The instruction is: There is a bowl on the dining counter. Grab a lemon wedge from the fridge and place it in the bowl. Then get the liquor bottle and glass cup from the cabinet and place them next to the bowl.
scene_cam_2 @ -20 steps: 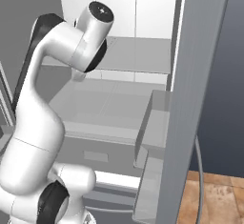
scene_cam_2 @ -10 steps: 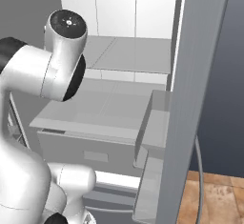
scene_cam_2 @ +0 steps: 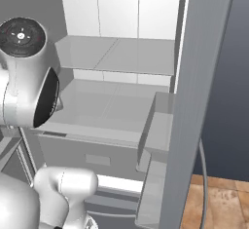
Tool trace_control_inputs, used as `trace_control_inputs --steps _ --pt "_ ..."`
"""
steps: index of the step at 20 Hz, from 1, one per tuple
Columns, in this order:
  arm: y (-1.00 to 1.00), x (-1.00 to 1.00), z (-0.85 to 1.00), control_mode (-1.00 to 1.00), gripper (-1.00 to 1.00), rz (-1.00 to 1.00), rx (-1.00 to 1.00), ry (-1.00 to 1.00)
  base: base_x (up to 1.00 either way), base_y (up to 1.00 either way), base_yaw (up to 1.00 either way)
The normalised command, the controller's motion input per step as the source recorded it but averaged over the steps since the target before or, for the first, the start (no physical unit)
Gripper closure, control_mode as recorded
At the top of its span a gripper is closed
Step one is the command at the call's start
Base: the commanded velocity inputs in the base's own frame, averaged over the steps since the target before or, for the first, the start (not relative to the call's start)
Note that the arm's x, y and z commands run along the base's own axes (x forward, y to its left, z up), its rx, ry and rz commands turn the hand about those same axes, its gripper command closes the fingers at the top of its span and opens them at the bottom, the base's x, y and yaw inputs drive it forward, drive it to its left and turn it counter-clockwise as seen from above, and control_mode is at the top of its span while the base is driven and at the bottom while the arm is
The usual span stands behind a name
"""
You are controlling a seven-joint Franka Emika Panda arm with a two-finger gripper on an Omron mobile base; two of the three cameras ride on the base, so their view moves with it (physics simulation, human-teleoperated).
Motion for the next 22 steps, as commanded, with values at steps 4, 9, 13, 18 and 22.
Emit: trace_control_inputs --steps 4,9,13,18,22 --pt "-0.09 -0.29 0.23 -1.0 1.0 -0.03 -0.08 -0.03 0.0 0.0 0.0" --pt "0.0 -0.3 0.02 -1.0 1.0 0.0 -0.12 -0.01 0.0 0.0 0.0" --pt "0.01 -0.03 -0.02 -1.0 1.0 0.0 -0.12 0.01 0.0 0.0 0.0" --pt "0.0 -0.01 0.0 -1.0 1.0 0.0 -0.05 0.0 0.0 0.0 0.0" --pt "0.0 -0.11 0.0 -1.0 1.0 0.0 -0.09 0.0 0.0 0.0 0.0"
